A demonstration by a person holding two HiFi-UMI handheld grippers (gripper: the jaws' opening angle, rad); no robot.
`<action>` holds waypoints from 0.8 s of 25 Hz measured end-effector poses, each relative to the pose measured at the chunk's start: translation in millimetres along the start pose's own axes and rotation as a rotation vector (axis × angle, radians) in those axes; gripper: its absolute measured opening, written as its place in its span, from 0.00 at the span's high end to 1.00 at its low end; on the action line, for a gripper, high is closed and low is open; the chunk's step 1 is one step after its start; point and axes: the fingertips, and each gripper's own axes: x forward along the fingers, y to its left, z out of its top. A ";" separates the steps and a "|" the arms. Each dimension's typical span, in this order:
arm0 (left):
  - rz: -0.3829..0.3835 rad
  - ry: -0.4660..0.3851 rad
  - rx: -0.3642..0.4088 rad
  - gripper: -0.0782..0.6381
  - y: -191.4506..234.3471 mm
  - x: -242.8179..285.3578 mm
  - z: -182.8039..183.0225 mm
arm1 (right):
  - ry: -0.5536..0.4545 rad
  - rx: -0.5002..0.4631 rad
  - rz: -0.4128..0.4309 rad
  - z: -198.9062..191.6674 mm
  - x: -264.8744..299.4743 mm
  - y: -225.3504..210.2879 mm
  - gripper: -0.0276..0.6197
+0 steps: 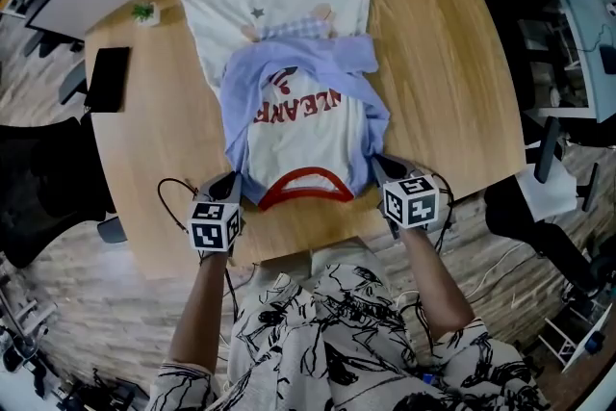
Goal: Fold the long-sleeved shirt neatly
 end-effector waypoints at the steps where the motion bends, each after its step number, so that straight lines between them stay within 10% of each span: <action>1: 0.019 0.004 0.006 0.87 3.2 -1.9 -1.8 | 0.010 -0.027 -0.020 -1.1 -2.1 -3.7 0.94; 13: 0.120 0.091 0.076 0.87 10.0 -25.7 -28.4 | 0.104 -0.147 -0.146 -21.9 -24.7 -28.3 0.94; 20: 0.118 -0.057 0.183 0.65 9.1 -30.7 18.3 | -0.126 -0.259 -0.049 39.2 -31.1 -13.2 0.80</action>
